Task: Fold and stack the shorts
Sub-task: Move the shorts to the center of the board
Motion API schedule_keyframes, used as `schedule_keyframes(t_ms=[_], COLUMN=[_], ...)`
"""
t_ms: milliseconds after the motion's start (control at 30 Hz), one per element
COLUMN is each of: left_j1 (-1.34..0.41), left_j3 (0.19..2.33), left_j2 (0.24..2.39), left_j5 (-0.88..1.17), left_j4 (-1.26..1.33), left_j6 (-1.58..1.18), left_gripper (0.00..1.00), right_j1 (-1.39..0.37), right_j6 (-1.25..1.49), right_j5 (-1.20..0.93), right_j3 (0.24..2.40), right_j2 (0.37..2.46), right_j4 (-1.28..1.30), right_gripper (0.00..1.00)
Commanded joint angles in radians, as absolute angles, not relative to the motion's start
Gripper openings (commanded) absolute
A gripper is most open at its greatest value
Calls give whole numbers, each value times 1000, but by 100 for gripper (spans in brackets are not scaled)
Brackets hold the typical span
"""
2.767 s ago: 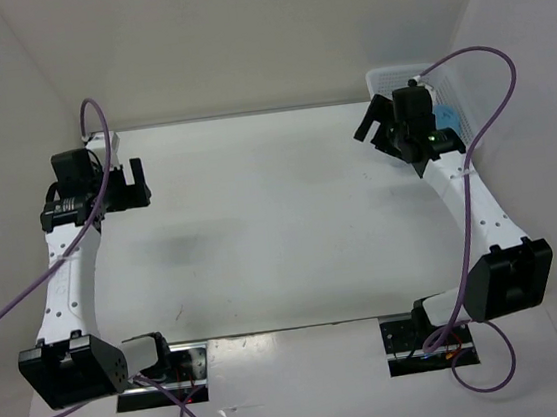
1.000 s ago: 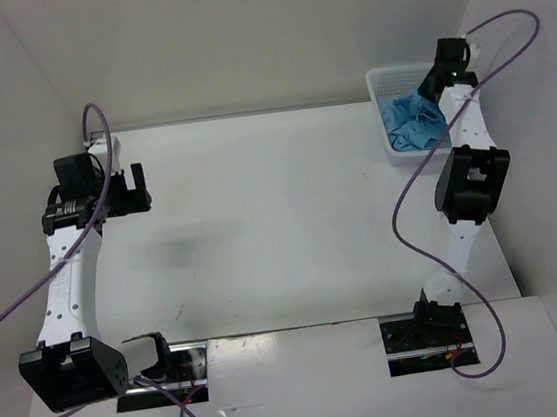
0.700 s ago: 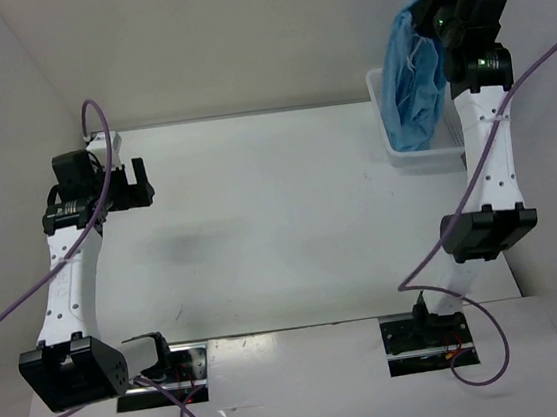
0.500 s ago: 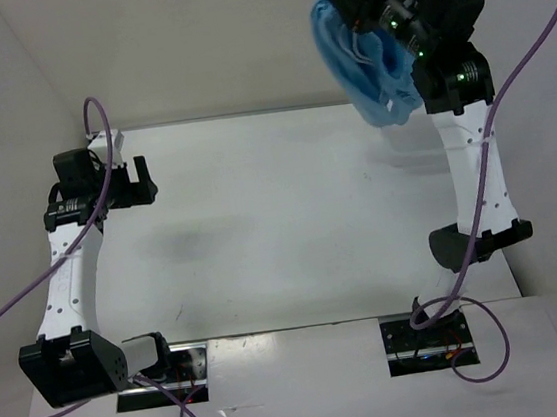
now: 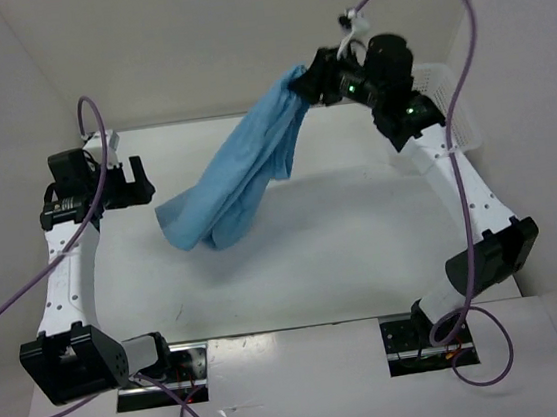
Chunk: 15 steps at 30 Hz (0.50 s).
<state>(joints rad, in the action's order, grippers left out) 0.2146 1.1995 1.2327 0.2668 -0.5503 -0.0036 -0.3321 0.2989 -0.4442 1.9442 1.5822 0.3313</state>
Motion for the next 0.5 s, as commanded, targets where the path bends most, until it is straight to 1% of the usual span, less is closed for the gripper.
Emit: schedule_keyframes(t_ms=[0,33,67,100,133,233,400,467], left_j1=[225,225,225,225,225,225,225,168], left_j3=[1189,1178,1178,1166,1166,1126,1019,980], left_j2=[1212,1212,1212,1212,1212,1212,1221,1232], left_j5=[270,259,259,259,259,279,366,376], left_j4=[-570,-571,-583,-595,-595,-618,-627,-618], left_j6=[0,0,0,0,0,0,0,0], left_gripper=[100,100,100,100,100,100,100,100], right_j1=[-322,-312,-301,-290,-276,-241,-241,-241], right_j6=[371,394,412,428,445,468,491,491], right_j5=[-223,-189,-167,-152,-125,-75,-118,-141], right_j3=[1575,1463,1418,1379,1324,1257,1212,1221], right_j2=[1499,1499,1499,1499,1499,1473,1497,1552], right_j4=[167,185,204,224,254,273,249,249], right_gripper=[58,87,94,100,100,100,100,100])
